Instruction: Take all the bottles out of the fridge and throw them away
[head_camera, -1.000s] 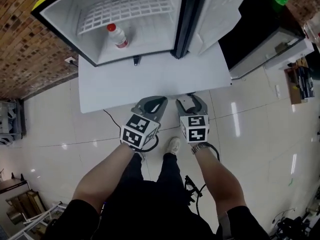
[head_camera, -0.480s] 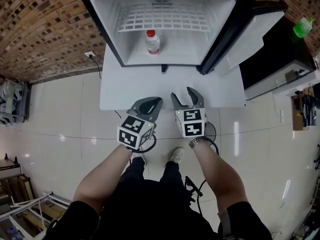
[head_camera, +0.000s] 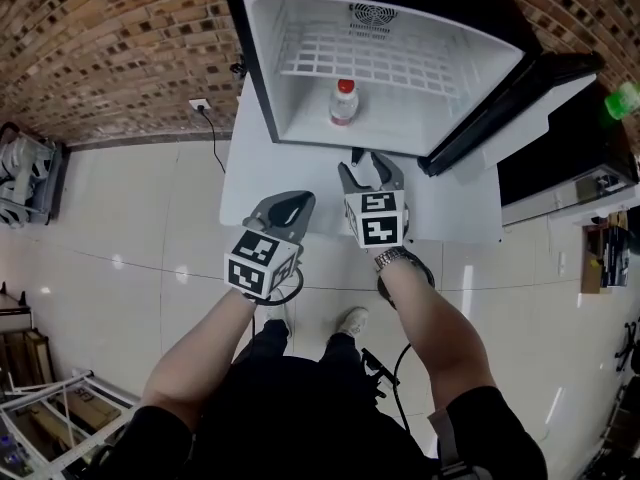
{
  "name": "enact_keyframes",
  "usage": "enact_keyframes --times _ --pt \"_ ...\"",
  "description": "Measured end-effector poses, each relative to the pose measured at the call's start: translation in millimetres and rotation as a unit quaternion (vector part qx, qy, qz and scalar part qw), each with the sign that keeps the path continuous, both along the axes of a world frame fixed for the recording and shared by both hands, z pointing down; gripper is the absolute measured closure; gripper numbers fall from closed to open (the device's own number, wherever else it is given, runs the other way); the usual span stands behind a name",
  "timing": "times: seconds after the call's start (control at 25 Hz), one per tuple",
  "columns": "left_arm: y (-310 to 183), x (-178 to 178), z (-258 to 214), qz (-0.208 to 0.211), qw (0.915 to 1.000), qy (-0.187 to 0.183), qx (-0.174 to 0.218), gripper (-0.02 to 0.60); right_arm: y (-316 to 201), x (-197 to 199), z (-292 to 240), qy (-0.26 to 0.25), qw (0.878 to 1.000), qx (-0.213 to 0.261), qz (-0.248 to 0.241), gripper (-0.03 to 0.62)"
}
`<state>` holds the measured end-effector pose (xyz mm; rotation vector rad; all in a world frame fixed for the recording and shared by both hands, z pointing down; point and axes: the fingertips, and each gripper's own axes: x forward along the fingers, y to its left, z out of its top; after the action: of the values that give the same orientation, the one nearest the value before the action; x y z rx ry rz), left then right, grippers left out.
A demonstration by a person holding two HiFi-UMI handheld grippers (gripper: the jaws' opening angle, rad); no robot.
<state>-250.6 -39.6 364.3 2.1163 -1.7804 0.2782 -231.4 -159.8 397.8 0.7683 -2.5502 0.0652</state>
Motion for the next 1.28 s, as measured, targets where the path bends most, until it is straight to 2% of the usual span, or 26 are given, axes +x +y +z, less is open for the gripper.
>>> enact_keyframes --times 0.52,1.0,1.28 --pt "11.3 -54.0 5.4 -0.039 0.9992 0.001 -0.006 0.578 -63.4 -66.5 10.2 0.035 0.999 0.002 0.022 0.322" --pt "14.1 -81.4 12.8 -0.049 0.9987 -0.004 -0.014 0.578 -97.1 -98.1 21.7 0.045 0.998 0.001 0.037 0.272" --pt "19.9 -94.7 11.5 -0.061 0.9980 -0.006 -0.018 0.578 -111.8 -107.7 17.0 0.049 0.998 0.013 0.046 0.273"
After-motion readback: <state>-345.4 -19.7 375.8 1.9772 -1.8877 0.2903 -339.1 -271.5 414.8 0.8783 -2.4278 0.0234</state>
